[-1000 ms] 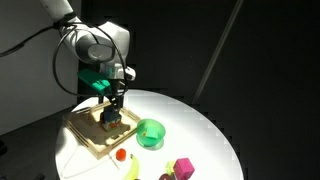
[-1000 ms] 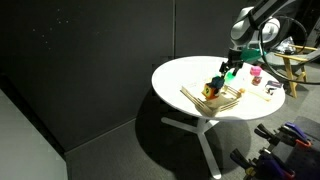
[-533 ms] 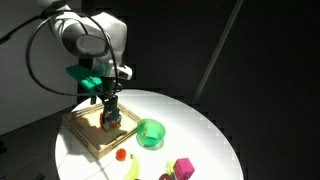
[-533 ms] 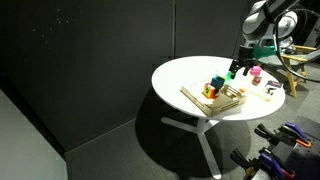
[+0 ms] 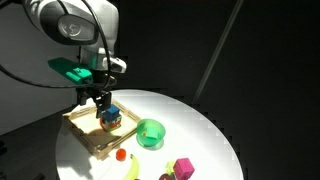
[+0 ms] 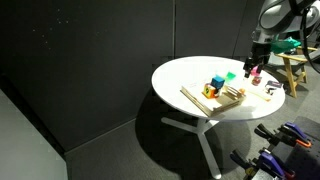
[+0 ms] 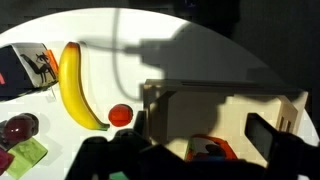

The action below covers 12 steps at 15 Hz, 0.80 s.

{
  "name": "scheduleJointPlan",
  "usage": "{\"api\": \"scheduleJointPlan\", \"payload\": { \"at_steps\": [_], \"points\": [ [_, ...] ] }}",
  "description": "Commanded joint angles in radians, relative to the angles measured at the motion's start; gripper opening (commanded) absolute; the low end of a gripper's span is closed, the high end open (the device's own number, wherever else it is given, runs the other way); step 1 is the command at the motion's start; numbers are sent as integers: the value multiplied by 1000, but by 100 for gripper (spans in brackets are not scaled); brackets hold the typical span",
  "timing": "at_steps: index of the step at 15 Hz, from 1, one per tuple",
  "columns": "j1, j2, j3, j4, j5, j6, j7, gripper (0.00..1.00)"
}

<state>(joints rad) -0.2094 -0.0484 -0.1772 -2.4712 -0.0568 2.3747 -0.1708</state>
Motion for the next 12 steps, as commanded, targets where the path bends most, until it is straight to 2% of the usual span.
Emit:
{"api": "scheduleJointPlan", "payload": {
  "at_steps": [1, 12],
  "points": [
    [-6, -121, -14, -73, -68, -39, 26, 100],
    [-25, -331, -31, -165, -64, -203, 14, 100]
  ]
}}
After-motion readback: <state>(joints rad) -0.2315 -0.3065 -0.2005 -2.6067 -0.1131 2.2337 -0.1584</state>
